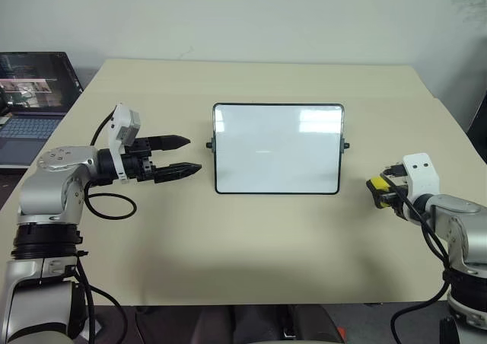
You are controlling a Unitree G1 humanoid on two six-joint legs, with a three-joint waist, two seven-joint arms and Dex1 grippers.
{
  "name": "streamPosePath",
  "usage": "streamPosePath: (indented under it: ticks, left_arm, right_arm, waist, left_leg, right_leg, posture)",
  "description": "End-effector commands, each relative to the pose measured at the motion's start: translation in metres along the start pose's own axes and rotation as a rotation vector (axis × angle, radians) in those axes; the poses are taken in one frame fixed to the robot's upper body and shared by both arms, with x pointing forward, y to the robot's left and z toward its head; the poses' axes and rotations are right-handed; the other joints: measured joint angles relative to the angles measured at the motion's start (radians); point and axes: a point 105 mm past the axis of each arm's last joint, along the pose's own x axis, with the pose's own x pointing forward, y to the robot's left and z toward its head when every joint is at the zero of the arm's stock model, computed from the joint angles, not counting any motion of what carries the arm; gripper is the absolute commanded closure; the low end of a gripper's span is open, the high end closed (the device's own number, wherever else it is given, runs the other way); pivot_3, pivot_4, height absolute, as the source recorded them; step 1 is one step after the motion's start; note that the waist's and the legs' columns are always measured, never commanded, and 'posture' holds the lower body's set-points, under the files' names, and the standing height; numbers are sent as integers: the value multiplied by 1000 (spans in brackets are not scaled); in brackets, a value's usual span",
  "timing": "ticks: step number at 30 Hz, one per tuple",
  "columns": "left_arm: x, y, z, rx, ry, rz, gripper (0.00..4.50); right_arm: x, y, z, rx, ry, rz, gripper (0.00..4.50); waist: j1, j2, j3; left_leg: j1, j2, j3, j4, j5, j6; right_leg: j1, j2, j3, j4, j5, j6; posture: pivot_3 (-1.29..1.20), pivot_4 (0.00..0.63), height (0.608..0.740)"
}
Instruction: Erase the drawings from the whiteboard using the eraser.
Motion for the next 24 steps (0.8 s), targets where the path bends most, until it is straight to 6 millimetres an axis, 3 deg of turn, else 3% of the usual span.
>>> streamPosePath:
  ticks: [1,7,13,24]
  left_arm:
    - [-4,1,12,52,-21,3,0]
    - [-8,0,11,50,-17,14,0]
    - [-8,0,10,49,-17,18,0]
    - [-7,1,12,53,-20,17,0]
  right_arm:
    - [0,-11,0,3,4,-34,3528]
    - [2,-25,-3,-14,38,-64,3528]
    - [4,-47,9,-32,16,-112,3528]
    - [20,-59,11,-51,15,-76,3528]
  waist:
    - [0,0,0]
    - [0,0,0]
    - [0,0,0]
    - [0,0,0]
  left_leg:
    - [0,0,0,0,0,0]
    - [0,0,0,0,0,0]
    - [0,0,0,0,0,0]
    - [0,0,1,0,0,0]
  right_leg:
    - [0,0,0,0,0,0]
    - [0,0,0,0,0,0]
    - [0,0,0,0,0,0]
    - [0,0,0,0,0,0]
  posture:
    - [0,150,740]
    - [0,150,740]
    - [0,150,740]
    - [0,150,740]
